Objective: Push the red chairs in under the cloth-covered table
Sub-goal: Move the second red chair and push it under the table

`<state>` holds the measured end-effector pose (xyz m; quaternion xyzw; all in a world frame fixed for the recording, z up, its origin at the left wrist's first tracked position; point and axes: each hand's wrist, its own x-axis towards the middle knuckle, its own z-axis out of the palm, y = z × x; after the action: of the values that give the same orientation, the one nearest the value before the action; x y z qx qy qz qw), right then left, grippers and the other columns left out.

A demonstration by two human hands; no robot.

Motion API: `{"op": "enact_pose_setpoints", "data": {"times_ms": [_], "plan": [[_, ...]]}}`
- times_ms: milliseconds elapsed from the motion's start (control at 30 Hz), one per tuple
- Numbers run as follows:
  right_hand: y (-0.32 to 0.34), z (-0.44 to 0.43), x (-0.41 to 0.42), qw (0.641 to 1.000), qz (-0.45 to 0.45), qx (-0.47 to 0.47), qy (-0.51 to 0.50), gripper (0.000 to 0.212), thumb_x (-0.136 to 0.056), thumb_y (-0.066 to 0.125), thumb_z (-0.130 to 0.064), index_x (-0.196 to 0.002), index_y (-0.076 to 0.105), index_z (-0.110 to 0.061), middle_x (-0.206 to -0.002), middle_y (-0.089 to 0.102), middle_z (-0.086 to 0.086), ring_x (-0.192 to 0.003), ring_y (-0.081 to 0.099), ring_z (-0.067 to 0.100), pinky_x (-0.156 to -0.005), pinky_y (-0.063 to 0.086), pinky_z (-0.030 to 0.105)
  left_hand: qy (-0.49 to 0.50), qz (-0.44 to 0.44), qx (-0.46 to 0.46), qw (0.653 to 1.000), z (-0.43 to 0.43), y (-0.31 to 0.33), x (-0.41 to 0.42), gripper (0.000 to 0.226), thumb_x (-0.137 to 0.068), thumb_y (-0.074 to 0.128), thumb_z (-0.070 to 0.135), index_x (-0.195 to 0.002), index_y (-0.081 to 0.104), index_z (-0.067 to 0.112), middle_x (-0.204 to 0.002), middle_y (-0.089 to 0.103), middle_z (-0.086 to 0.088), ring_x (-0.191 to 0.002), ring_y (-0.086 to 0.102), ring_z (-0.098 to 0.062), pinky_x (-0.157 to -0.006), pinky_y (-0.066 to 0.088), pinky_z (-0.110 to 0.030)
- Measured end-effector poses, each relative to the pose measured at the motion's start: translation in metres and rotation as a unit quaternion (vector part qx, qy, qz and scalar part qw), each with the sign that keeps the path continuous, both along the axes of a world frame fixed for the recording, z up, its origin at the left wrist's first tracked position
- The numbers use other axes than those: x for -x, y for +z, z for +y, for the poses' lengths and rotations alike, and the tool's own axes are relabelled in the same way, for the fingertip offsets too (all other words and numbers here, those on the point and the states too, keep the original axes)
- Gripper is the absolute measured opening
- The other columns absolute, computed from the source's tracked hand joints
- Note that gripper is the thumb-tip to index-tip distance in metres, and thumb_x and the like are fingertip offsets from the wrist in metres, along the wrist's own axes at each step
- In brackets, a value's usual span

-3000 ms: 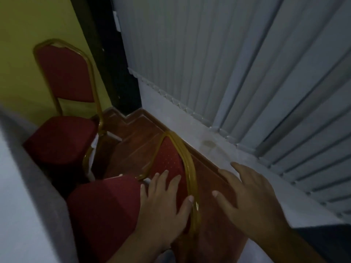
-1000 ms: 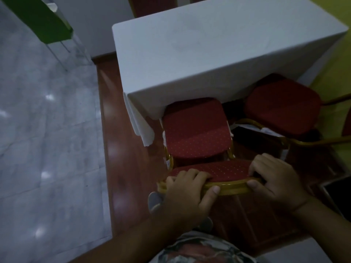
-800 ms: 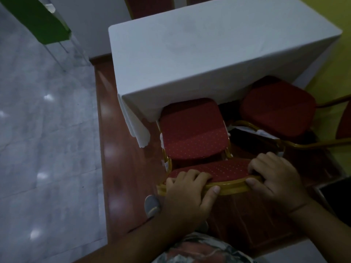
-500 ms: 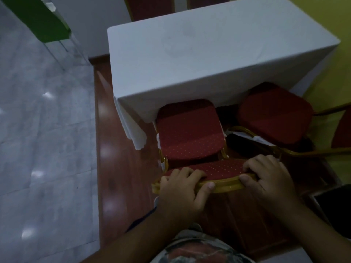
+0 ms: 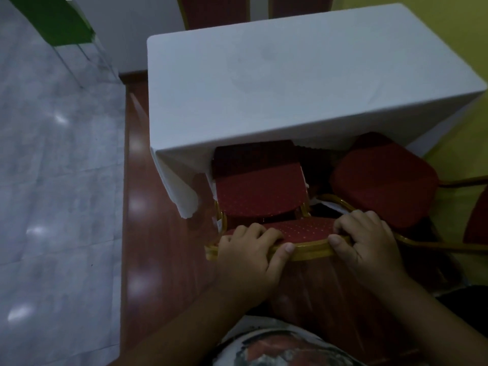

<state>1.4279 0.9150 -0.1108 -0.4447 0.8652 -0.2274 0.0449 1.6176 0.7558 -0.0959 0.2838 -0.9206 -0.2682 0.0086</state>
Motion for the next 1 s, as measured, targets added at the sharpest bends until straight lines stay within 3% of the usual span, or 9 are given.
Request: {"op": "enact_pose_setpoints", "data": {"times_ms": [533, 700, 800, 1000], "plan": [[0.003, -0.041, 0.058, 0.999, 0.021, 0.015, 0.042, 0.067, -0.091, 0.022, -0.075, -0.075, 0.057, -0.020, -0.074, 0.050, -0.008, -0.074, 0.046, 0.018, -0.070, 0.026, 0.034, 0.022, -0.036, 0.006, 0.999, -0.029, -0.001, 0.051, 0.064, -0.094, 0.009, 0.072, -0.124, 0.057, 0.042, -0.116, 0.056, 0.018, -0.108, 0.048, -0.010, -0.089, 0.039, -0.040], [0.003, -0.037, 0.080, 0.999, 0.017, 0.009, 0.046, 0.067, -0.091, 0.021, -0.075, -0.077, 0.057, -0.020, -0.075, 0.052, -0.006, -0.074, 0.047, 0.020, -0.069, 0.028, 0.036, 0.027, -0.024, 0.006, 0.999, -0.022, 0.003, 0.071, 0.060, -0.095, 0.015, 0.070, -0.121, 0.060, 0.041, -0.113, 0.058, 0.017, -0.104, 0.049, -0.009, -0.084, 0.039, -0.036], [0.001, -0.035, 0.082, 0.999, 0.012, 0.003, 0.041, 0.056, -0.090, 0.027, -0.071, -0.079, 0.054, -0.024, -0.077, 0.049, -0.009, -0.076, 0.044, 0.018, -0.071, 0.029, 0.036, 0.039, -0.004, 0.009, 0.999, -0.021, 0.002, 0.073, 0.057, -0.096, 0.019, 0.069, -0.116, 0.064, 0.039, -0.107, 0.060, 0.017, -0.098, 0.051, -0.009, -0.080, 0.040, -0.036], [-0.001, -0.032, 0.077, 0.999, -0.008, 0.009, 0.031, 0.060, -0.090, 0.023, -0.077, -0.078, 0.051, -0.025, -0.075, 0.045, -0.009, -0.076, 0.041, 0.016, -0.074, 0.032, 0.037, 0.035, 0.020, 0.019, 0.999, -0.020, 0.001, 0.069, 0.056, -0.099, 0.019, 0.068, -0.108, 0.066, 0.039, -0.100, 0.061, 0.017, -0.088, 0.051, -0.008, -0.073, 0.043, -0.037]]}}
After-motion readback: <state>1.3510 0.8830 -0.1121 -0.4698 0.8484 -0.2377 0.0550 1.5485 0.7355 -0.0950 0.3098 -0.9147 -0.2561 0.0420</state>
